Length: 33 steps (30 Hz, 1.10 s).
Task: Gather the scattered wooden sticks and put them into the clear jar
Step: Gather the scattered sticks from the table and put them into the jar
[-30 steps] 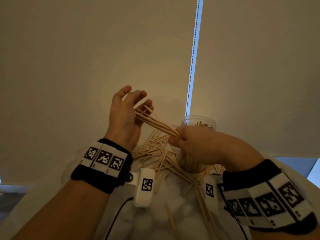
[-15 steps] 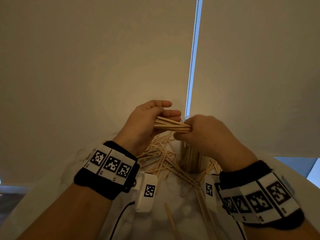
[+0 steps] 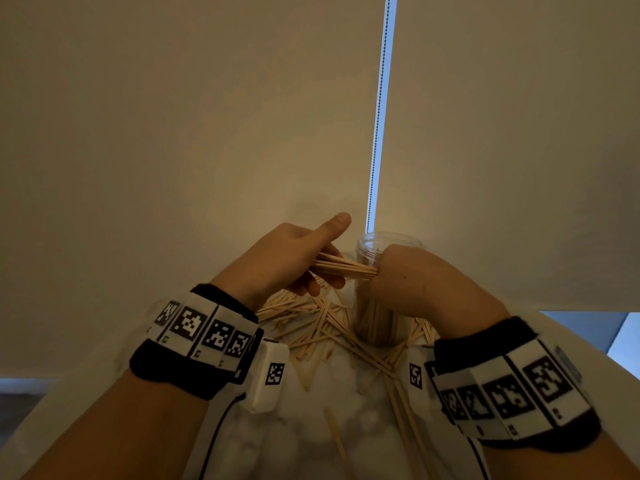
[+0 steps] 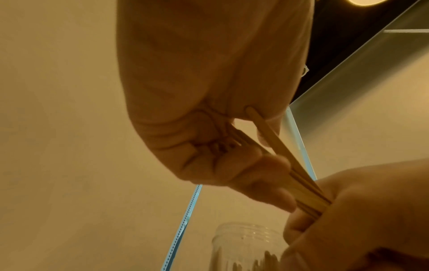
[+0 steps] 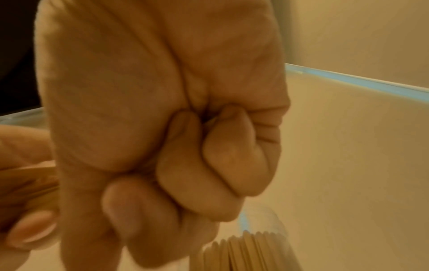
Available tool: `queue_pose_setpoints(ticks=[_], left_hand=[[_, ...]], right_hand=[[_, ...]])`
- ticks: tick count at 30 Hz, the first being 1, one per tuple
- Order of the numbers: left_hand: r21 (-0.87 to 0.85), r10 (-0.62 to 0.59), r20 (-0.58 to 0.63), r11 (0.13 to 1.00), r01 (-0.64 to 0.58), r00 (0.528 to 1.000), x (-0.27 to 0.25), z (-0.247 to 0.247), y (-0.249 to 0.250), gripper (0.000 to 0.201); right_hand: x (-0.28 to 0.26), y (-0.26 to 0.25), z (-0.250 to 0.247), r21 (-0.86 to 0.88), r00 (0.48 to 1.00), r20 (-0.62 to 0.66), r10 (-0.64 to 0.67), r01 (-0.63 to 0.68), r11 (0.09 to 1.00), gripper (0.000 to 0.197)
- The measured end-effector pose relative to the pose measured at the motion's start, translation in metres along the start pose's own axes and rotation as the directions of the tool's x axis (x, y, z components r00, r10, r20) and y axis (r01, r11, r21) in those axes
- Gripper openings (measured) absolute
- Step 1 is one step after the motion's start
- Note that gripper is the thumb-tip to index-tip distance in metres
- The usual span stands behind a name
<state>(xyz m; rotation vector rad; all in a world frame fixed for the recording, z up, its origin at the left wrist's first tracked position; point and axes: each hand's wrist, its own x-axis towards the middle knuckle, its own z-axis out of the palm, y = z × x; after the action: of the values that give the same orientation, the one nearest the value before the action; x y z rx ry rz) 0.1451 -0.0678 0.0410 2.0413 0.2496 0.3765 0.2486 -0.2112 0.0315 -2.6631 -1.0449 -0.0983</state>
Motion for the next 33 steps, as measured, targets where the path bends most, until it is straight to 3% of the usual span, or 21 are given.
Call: queue_pose_setpoints(ticks=[3,9,15,18,21,23,26,29,33], left_hand=[[0.073,0.072,-0.051,0.995,-0.068,0.996,0.001,0.003,-0.007,0.057],[0.222,0.141,-0.218,0.971,-0.092,0.966,0.01,0.004,-0.019,0.063],[0.182,0.277,-0.21,0.953,-0.241,0.938,0.009,0.006,-0.015,0.057],[0.25,0.251,-0.137,0.945,-0.211,0.958,0.008,0.007,-0.017,0.063],[0.262,0.212,-0.179,0.951,-0.161,0.961,0.009,0.008,-0.019,0.064],[0.231,0.194,-0.28,0.964,-0.13,0.94,0.011,0.008,-0.022,0.063],[0.153,0.164,-0.407,0.982,-0.11,0.899,0.017,0.003,-0.027,0.062],[-0.023,0.126,-0.369,0.989,-0.144,0.921,0.019,0.005,-0.029,0.061],[-0.222,0.065,-0.317,0.965,-0.141,0.946,0.02,0.016,-0.027,0.056]], right_hand=[[-0.003,0.0,-0.005,0.003,0.999,0.032,-0.012,0.012,1.0,0.03],[-0.004,-0.004,-0.003,-0.026,0.989,-0.126,-0.077,0.075,0.997,0.033],[-0.003,0.0,0.0,0.043,0.995,-0.056,-0.08,0.082,0.996,0.027],[-0.005,0.001,-0.005,0.015,0.998,-0.006,-0.06,0.06,0.998,0.031],[-0.007,-0.003,-0.009,-0.007,0.997,-0.036,-0.074,0.074,0.997,0.045],[-0.008,-0.003,-0.012,0.034,0.986,-0.139,-0.09,0.095,0.995,0.051],[-0.012,0.001,-0.021,0.25,0.953,-0.3,-0.041,0.12,0.961,0.064],[-0.01,0.0,-0.02,0.365,0.922,-0.387,0.007,0.146,0.919,0.066],[-0.006,-0.008,-0.009,0.314,0.861,-0.508,0.03,0.153,0.937,0.057]])
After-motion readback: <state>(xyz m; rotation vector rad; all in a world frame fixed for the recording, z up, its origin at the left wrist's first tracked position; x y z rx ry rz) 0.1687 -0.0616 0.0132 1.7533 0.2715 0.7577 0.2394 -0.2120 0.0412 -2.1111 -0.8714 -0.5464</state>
